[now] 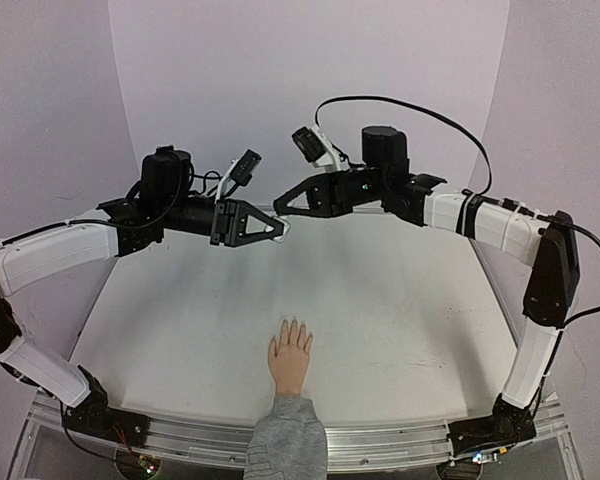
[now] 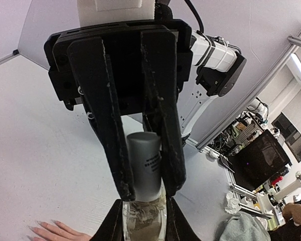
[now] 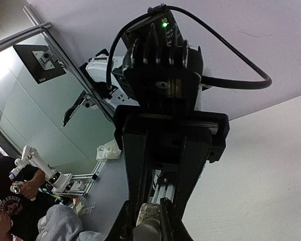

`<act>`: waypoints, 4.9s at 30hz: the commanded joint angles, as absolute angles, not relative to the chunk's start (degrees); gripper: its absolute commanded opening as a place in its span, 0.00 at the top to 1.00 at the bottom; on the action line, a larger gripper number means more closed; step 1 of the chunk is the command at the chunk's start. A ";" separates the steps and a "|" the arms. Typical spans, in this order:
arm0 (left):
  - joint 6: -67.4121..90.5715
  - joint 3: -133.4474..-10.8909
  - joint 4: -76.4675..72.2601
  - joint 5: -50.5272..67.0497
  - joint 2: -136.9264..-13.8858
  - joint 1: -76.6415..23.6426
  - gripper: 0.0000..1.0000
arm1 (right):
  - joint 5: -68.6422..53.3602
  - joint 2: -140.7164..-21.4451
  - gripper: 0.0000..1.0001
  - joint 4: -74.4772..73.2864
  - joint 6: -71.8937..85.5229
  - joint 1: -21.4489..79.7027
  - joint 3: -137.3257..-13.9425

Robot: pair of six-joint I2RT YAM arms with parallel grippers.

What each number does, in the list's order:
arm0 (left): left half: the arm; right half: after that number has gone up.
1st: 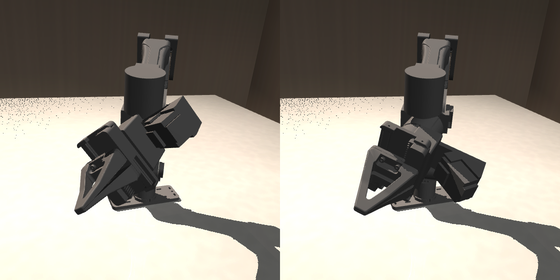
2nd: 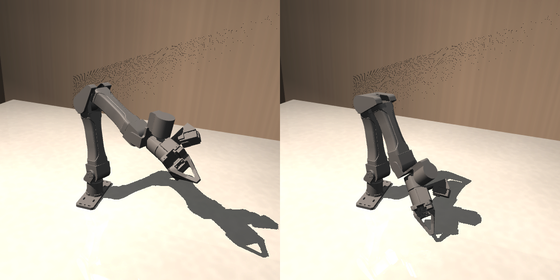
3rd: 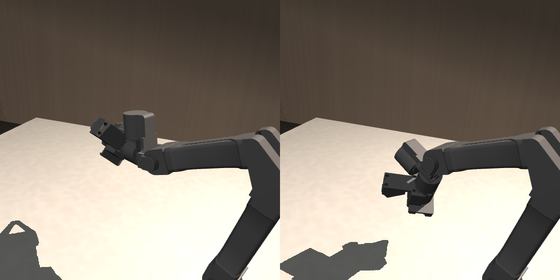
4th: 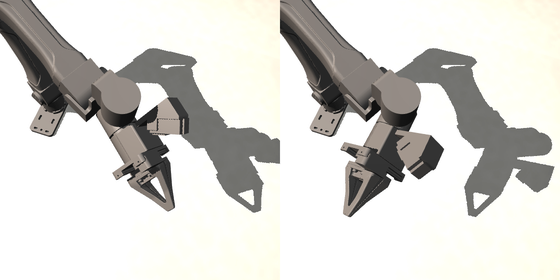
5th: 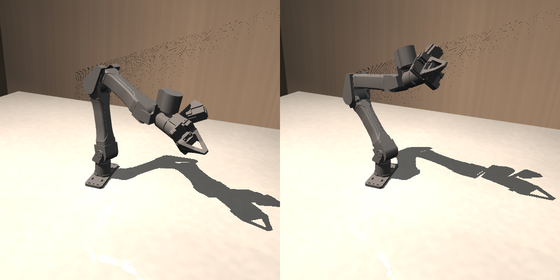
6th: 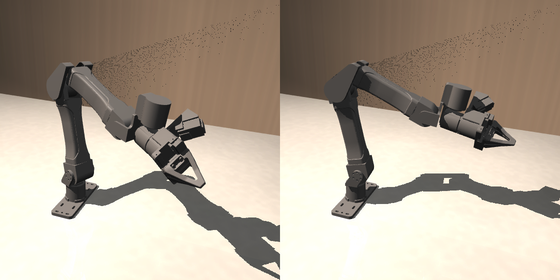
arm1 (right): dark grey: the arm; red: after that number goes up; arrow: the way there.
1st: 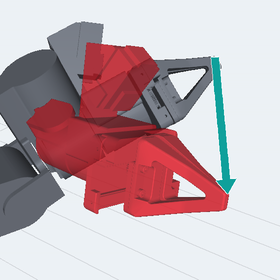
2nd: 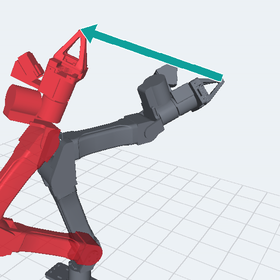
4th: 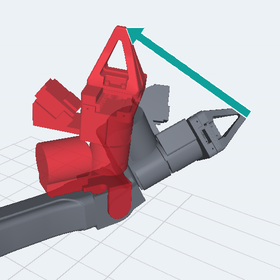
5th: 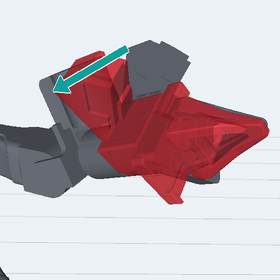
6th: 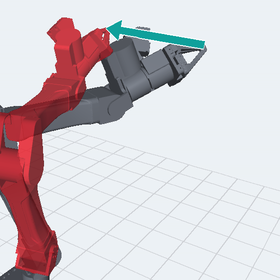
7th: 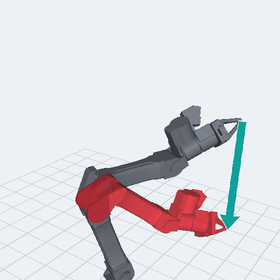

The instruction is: Paint the nails

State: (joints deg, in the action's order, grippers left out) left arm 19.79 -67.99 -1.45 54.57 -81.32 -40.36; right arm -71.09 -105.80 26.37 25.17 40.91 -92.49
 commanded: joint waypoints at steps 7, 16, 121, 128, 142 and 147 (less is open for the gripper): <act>5.94 -60.14 -8.16 12.97 -74.88 -47.07 1.00 | -52.63 -101.20 0.08 19.79 25.27 39.65 -87.26; 0.09 -63.85 -8.79 -16.78 -83.11 -52.31 1.00 | -27.18 -95.20 0.03 7.91 33.86 39.40 -82.92; 12.38 -66.79 -7.18 47.70 -77.14 -43.65 1.00 | -72.16 -100.56 1.00 11.86 17.21 39.95 -91.08; 16.22 -69.76 -7.29 65.03 -77.83 -41.47 1.00 | -77.32 -99.58 1.00 11.78 15.53 39.90 -89.52; 0.32 -61.33 -7.28 11.63 -74.83 -46.31 1.00 | -37.98 -92.05 0.02 8.68 27.72 39.47 -83.67; -4.67 -64.52 -7.45 -12.02 -79.15 -53.32 1.00 | -28.00 -92.38 0.03 8.26 36.08 40.64 -83.76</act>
